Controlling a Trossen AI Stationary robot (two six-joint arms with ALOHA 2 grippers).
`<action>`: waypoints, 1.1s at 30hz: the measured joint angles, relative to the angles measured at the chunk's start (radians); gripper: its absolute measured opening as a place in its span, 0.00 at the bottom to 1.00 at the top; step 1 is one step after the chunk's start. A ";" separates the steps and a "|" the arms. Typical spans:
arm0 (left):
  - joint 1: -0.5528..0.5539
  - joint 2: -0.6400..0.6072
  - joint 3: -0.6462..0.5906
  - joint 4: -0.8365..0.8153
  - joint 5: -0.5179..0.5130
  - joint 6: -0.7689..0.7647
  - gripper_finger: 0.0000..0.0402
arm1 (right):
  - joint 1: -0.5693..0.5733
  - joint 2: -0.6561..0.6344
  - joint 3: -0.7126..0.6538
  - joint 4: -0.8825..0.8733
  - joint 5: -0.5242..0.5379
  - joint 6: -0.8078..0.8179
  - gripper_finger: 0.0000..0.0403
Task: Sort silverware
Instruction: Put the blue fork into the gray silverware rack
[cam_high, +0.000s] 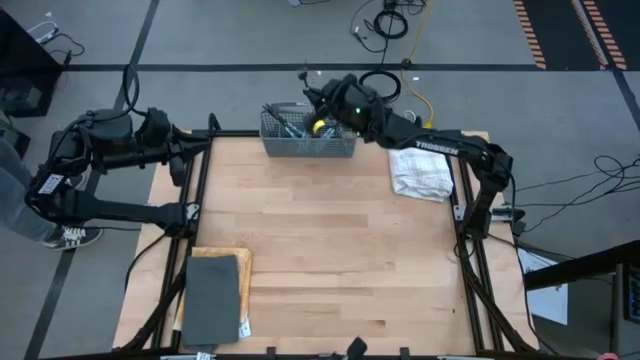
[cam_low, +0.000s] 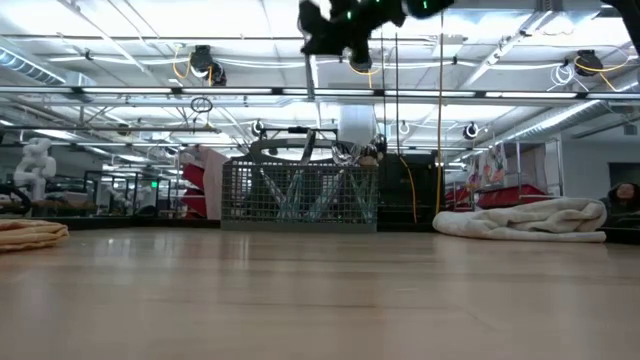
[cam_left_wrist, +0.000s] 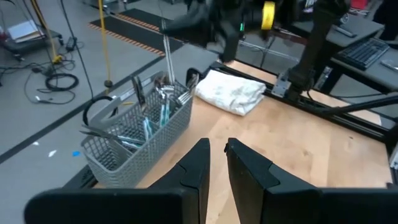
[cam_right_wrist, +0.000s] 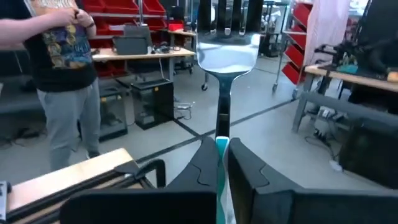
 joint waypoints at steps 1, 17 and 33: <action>0.000 0.000 0.000 0.000 -0.004 0.000 0.15 | -0.009 -0.005 -0.053 0.047 -0.008 0.017 0.00; 0.000 0.000 0.000 0.000 -0.120 0.026 0.15 | -0.136 -0.003 -0.534 0.580 -0.080 0.183 0.00; 0.000 0.007 0.000 0.000 -0.153 0.044 0.15 | -0.156 0.080 -0.564 0.602 -0.129 0.215 0.01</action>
